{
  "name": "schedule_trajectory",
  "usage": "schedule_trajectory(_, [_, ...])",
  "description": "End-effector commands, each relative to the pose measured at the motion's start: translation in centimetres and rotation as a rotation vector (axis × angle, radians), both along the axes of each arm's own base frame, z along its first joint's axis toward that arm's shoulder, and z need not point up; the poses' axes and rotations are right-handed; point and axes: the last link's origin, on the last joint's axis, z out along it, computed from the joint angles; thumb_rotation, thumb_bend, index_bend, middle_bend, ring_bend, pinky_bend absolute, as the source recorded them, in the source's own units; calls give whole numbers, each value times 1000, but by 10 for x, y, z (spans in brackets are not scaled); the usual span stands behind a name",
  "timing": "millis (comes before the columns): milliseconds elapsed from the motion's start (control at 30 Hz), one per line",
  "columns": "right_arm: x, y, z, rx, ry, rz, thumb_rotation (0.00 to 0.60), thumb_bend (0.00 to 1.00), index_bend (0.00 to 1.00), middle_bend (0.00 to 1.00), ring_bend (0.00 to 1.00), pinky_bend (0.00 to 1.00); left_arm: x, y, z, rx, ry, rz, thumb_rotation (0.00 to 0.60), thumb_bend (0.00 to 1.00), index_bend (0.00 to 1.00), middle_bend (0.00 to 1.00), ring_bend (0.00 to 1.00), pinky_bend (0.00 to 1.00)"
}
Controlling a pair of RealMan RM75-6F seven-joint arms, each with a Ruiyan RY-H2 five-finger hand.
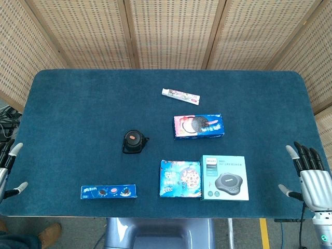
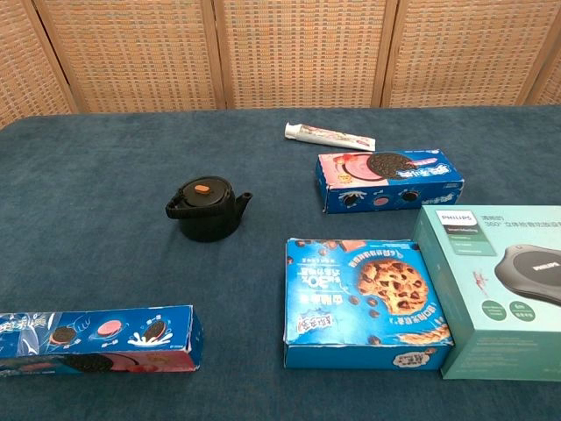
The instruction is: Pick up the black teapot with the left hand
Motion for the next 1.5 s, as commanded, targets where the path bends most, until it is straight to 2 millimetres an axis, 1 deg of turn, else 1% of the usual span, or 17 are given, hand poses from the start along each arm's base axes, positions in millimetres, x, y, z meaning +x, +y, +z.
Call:
schedule_trajectory(33, [0,0,0,0,-1,0,600,0,0,0,0,0,0,0,-1,-2,3,0,600,0,0,0,0,0])
schedule_trajectory(167, [0,0,1,1,-2,-1,600,0,0,0,0,0,0,0,-3,-9,7,-1,600,0,0,0,0,0])
schedule_trajectory(267, [0,0,2,-3,-5,0,600,0,0,0,0,0,3,5,-11,-39,8,-12,600,0,0,0,0,0])
schedule_trajectory(367, [-1,-1,1,0,-4,-6,600,0,0,0,0,0,9,21,-21,-68,3,-36,600,0,0,0,0,0])
schedule_trajectory(400, [-1,-1,1,1,-2,-8,600,0,0,0,0,0,14,30,-28,-92,-5,-48,600,0,0,0,0,0])
schedule_trajectory(433, [-2,-2,1,0,-2,-11,600,0,0,0,0,0,22,42,-37,-127,-19,-69,600,0,0,0,0,0])
schedule_trajectory(500, [-2,-3,1,-3,-3,-15,600,0,0,0,0,0,33,58,-50,-174,-42,-90,600,0,0,0,0,0])
schedule_trajectory(533, [-3,-3,2,-4,-3,-19,600,0,0,0,0,0,41,67,-59,-211,-71,-104,600,0,0,0,0,0])
schedule_trajectory(667, [-6,-6,2,-4,-2,-33,600,0,0,0,0,0,67,97,-85,-297,-150,-117,600,0,7,0,0,0])
schedule_trajectory(700, [-7,-6,2,-4,-1,-36,600,0,0,0,0,0,71,101,-89,-304,-158,-117,600,0,36,16,11,0])
schedule_trajectory(767, [-8,-7,1,-1,-1,-41,600,0,0,0,0,0,84,112,-99,-325,-184,-118,600,0,143,97,76,0])
schedule_trajectory(833, [-9,-7,1,1,-1,-44,600,0,0,0,0,0,94,121,-108,-343,-217,-104,600,0,318,251,204,0])
schedule_trajectory(900, [-9,-7,1,3,-2,-44,600,0,0,0,0,0,104,130,-116,-359,-250,-92,600,0,415,332,272,0])
schedule_trajectory(933, [-9,-8,1,3,-2,-45,600,0,0,0,0,0,109,133,-120,-365,-266,-90,600,0,441,352,288,0])
schedule_trajectory(1133, [-10,-8,1,2,-6,-48,600,0,0,0,0,0,133,143,-132,-395,-307,-82,600,0,454,364,296,0])
schedule_trajectory(1300, [-11,-8,2,3,-10,-49,600,0,0,0,0,0,145,145,-140,-418,-328,-63,600,0,437,363,296,0])
schedule_trajectory(1500, [-11,-8,3,2,-17,-50,600,0,0,0,0,0,155,149,-158,-423,-304,-56,600,0,428,357,296,0])
